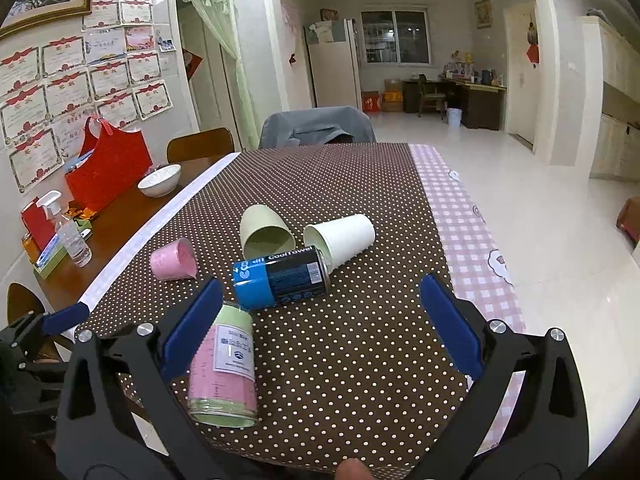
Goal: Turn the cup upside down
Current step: 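Lower the container onto the tablecloth and open the right gripper, then move the left gripper to the container and close on its body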
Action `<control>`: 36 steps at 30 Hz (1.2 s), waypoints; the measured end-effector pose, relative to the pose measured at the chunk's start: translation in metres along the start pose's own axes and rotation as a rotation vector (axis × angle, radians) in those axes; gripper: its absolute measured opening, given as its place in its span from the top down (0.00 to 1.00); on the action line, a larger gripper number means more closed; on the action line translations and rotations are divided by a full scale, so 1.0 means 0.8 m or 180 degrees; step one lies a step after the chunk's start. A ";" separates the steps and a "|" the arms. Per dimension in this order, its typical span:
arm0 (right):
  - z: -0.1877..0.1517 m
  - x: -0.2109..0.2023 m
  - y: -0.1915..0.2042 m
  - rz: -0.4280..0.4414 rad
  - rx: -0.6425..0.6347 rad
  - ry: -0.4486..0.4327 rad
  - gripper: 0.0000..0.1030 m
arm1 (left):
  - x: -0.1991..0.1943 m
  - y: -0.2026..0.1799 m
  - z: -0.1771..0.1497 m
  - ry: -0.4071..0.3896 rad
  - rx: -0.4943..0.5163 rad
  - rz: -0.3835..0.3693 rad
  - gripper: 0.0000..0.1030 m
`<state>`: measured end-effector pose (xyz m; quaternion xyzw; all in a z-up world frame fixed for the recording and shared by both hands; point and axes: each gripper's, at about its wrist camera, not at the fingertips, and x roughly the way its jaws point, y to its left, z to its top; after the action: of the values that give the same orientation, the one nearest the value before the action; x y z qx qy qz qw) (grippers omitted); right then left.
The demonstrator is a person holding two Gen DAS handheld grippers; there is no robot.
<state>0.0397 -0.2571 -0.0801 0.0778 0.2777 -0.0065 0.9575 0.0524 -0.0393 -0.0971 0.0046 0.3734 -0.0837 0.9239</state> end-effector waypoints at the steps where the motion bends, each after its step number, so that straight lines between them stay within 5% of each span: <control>1: 0.000 0.003 -0.002 0.0002 0.0006 0.0017 0.06 | 0.005 0.000 -0.001 0.0051 -0.0016 -0.0016 0.14; 19: -0.014 0.078 -0.052 0.0049 0.0227 0.0456 0.06 | 0.130 -0.015 0.004 0.0990 -0.0398 -0.0140 0.14; 36: -0.009 0.149 -0.078 0.0259 0.0348 0.0757 0.06 | 0.207 -0.023 0.022 0.1384 -0.0545 -0.0001 0.18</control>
<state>0.1336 -0.3138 -0.1587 0.1412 0.3851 0.0266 0.9116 0.1789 -0.0835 -0.1976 -0.0559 0.5694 -0.0490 0.8187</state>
